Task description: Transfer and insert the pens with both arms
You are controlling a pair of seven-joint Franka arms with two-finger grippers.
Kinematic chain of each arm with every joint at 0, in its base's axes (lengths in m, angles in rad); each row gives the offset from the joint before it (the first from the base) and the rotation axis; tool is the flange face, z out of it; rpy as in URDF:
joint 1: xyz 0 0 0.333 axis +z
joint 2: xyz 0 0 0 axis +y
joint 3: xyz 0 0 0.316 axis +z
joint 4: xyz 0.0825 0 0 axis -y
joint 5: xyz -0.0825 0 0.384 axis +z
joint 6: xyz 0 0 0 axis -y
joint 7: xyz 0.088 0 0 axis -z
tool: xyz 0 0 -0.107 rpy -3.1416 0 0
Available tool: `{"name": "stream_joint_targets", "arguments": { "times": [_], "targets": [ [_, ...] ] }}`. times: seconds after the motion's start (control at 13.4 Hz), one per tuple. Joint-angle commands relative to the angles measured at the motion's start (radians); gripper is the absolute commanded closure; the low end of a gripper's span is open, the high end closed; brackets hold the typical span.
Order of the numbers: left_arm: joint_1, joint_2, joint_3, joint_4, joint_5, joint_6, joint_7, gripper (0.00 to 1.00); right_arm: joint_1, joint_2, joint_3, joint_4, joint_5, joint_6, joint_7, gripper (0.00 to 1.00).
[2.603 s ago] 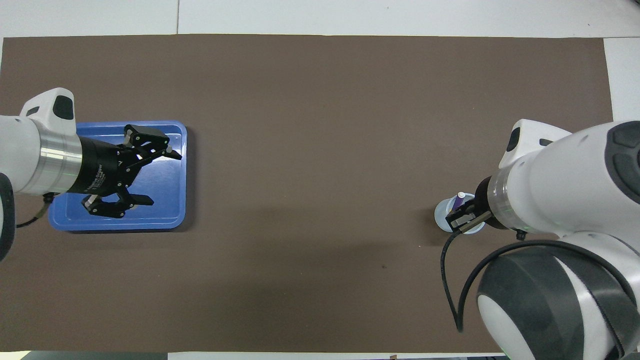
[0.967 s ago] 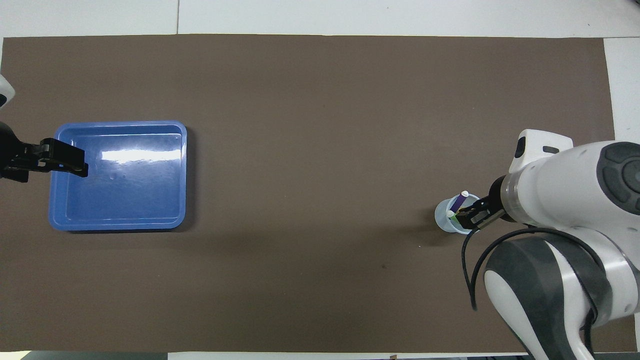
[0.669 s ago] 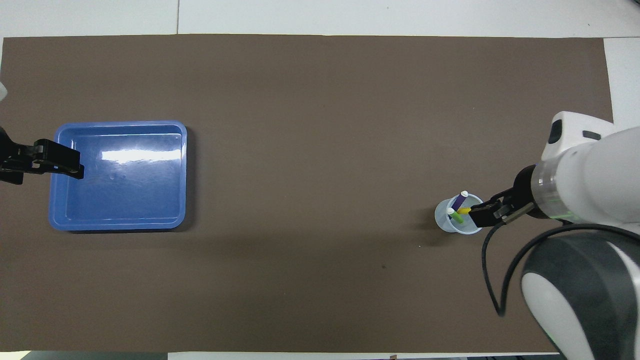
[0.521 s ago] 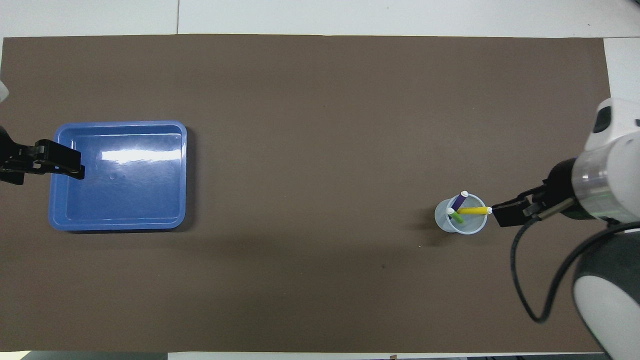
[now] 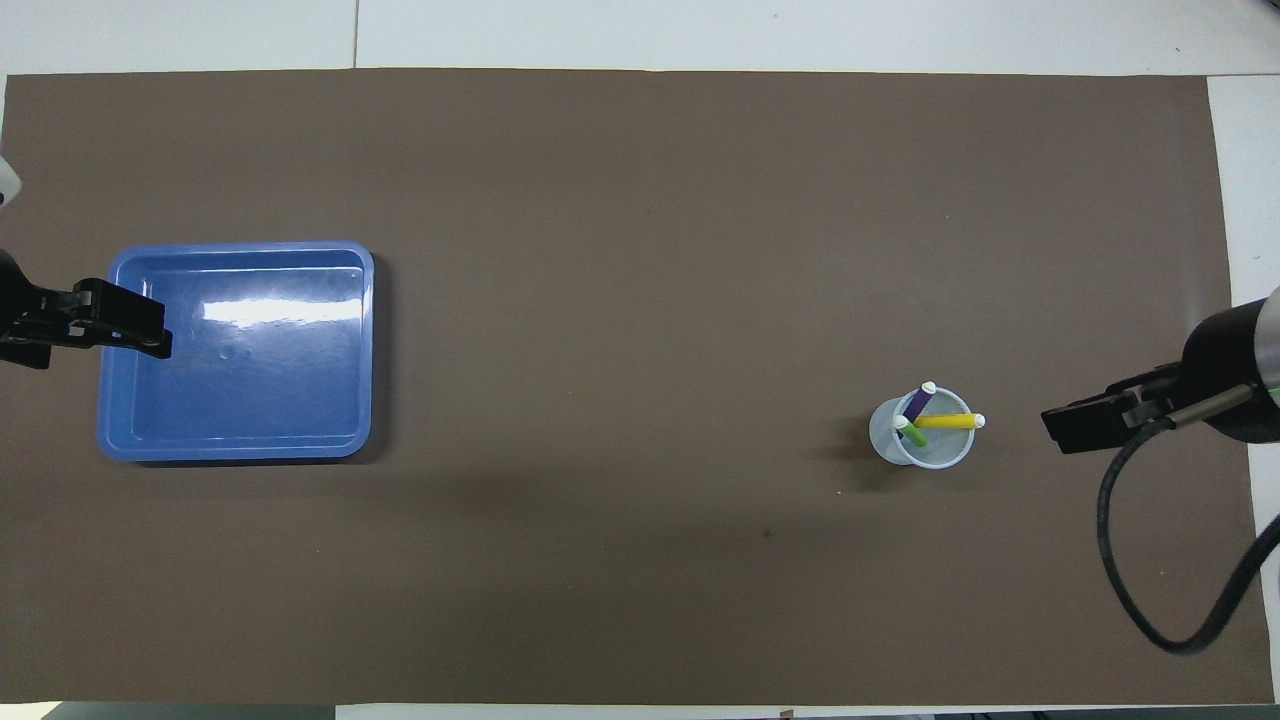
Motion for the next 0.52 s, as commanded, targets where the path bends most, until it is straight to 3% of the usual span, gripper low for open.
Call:
{"name": "stream_joint_targets", "arguments": {
  "times": [0.0,0.45],
  "targets": [
    [0.004,0.0,-0.007,0.015,-0.003,-0.02,-0.011,0.0,-0.009,0.012,0.01,0.021,0.017,-0.001,0.027,0.0],
    [0.004,0.001,-0.008,0.015,-0.01,-0.01,-0.017,0.0,-0.025,0.026,0.009,0.052,0.017,-0.02,0.057,0.0]
  ]
}}
